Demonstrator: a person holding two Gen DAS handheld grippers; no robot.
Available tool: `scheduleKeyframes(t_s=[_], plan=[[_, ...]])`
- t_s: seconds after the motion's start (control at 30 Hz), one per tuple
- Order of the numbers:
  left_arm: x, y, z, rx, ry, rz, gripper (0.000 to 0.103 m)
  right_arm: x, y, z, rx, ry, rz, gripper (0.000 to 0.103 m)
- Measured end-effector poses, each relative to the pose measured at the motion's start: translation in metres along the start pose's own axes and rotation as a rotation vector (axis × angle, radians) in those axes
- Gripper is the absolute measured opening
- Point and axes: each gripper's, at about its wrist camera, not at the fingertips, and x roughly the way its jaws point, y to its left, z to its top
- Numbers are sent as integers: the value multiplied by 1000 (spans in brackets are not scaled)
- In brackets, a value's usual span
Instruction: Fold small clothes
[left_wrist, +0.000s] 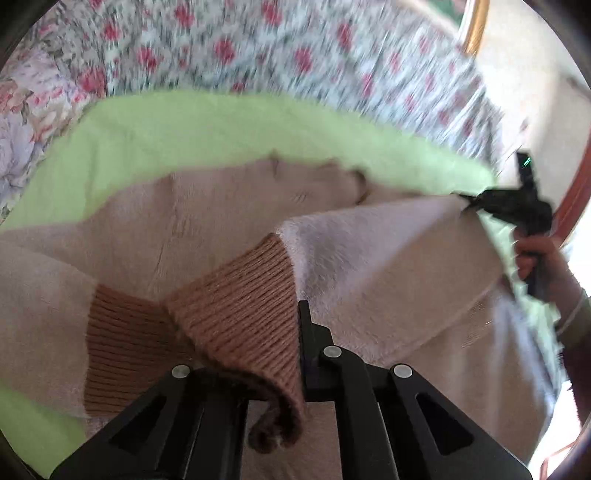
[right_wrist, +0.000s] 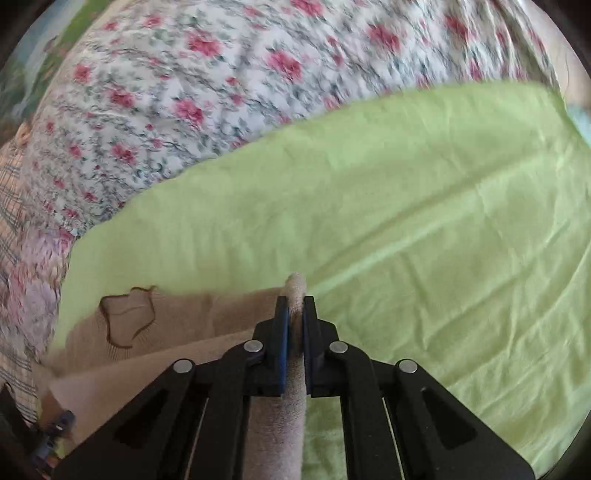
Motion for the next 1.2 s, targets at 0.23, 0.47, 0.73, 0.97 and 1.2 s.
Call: scheduleKeyframes(t_s=[0.23,0.47,0.73,0.97,1.2], plan=[[-5,13,0,-58,4,-7,6,-44,15,-32,6,-74,74,23],[-4,14,-5,-78,36,28,7,-21,41,-76,-60,77,37,33],[-73,29,-39,-117,-18,41,21,-91,81,-110,-84,-28,224,40],[-113,65,-59,-214,-11,62,72,-110,114,-161,-118,23,336,43],[-93,120,-51,-479,18,-46,72,-106,132,-191,-104,80,376,43]])
